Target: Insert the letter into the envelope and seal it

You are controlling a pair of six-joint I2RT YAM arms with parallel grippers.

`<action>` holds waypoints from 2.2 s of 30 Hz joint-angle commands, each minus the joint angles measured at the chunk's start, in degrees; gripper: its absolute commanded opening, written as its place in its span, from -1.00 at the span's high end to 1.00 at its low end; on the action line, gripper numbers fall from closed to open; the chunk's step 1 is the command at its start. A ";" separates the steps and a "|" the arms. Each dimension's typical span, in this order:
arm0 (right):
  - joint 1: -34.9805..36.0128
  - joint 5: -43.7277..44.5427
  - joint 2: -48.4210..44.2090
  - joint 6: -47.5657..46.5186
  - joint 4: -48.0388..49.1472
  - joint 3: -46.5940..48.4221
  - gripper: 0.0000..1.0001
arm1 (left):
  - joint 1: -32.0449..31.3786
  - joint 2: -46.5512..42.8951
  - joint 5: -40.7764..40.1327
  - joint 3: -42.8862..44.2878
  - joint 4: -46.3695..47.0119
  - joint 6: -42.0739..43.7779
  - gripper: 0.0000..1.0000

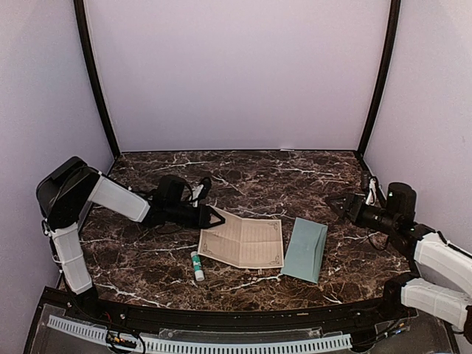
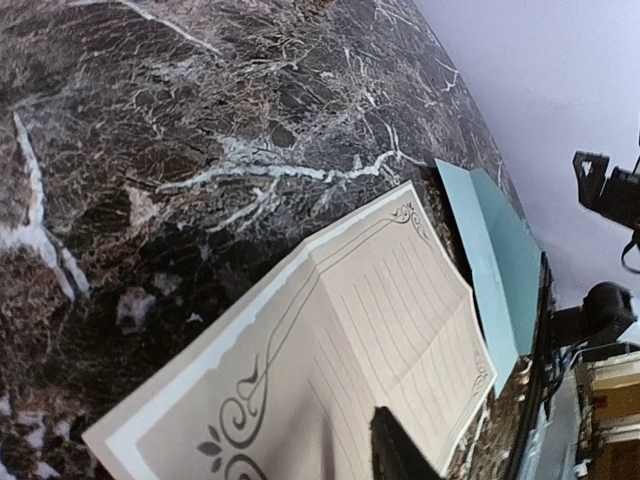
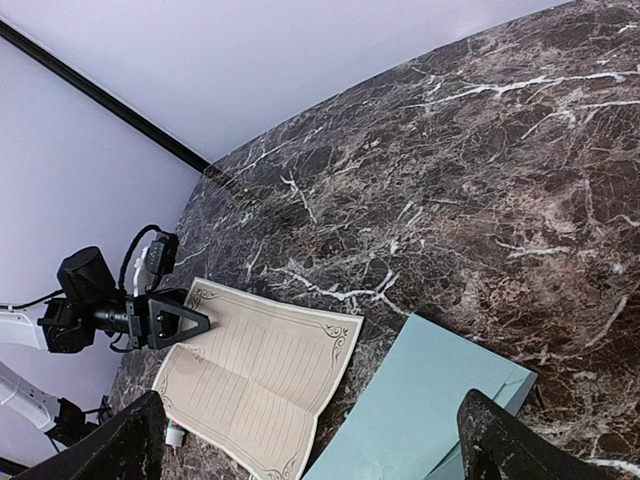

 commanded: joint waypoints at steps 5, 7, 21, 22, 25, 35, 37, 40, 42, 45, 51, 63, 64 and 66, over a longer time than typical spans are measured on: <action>1.07 -5.37 -1.96 2.20 5.12 -2.06 -0.97 | -1.73 -3.30 1.55 0.61 3.07 2.63 0.96; 1.82 -5.64 -2.44 2.27 5.57 -2.09 -0.97 | -2.00 -5.86 1.96 -0.58 4.09 3.30 1.00; 19.70 0.96 -7.30 -2.03 16.81 -2.86 -0.97 | -8.48 -31.42 2.34 -11.01 5.60 9.69 1.00; 20.62 0.73 -7.49 -2.89 17.01 -2.88 -0.97 | -9.13 -33.40 2.21 -12.19 6.13 9.47 1.00; 22.27 -1.44 -6.92 -4.90 17.50 -2.81 -0.97 | -10.37 -37.31 2.07 -15.12 7.49 8.25 1.00; 33.36 -2.60 -2.23 -10.37 20.71 -2.24 -0.86 | -12.38 -45.43 2.71 -19.34 10.30 4.60 1.00; 36.91 0.01 -0.49 -12.15 19.95 -0.85 -0.84 | -12.72 -45.58 3.19 -19.33 10.89 4.22 1.00; 40.74 4.25 3.70 -14.12 18.12 2.06 -0.77 | -12.95 -45.66 4.21 -19.06 11.14 3.58 1.00; 42.31 5.54 7.12 -14.88 17.36 4.32 -0.62 | -13.17 -45.90 4.58 -19.03 11.32 3.35 1.00; 44.10 7.51 11.70 -15.71 17.73 7.37 -0.37 | -13.47 -46.24 4.96 -19.20 11.19 3.32 1.00; 45.17 9.29 14.33 -15.48 18.71 9.32 0.33 | -13.63 -47.19 3.73 -19.34 9.80 4.14 1.00; 45.25 10.92 12.40 -11.90 20.27 7.23 1.00 | -14.30 -46.59 2.37 -18.83 8.58 5.13 0.96; 45.25 11.15 12.14 -11.70 20.71 7.01 1.00 | -14.46 -46.45 1.64 -18.65 8.17 5.26 0.84; 45.20 12.34 11.50 -11.35 21.19 6.73 1.00 | -14.76 -46.44 0.24 -18.34 7.32 5.37 0.55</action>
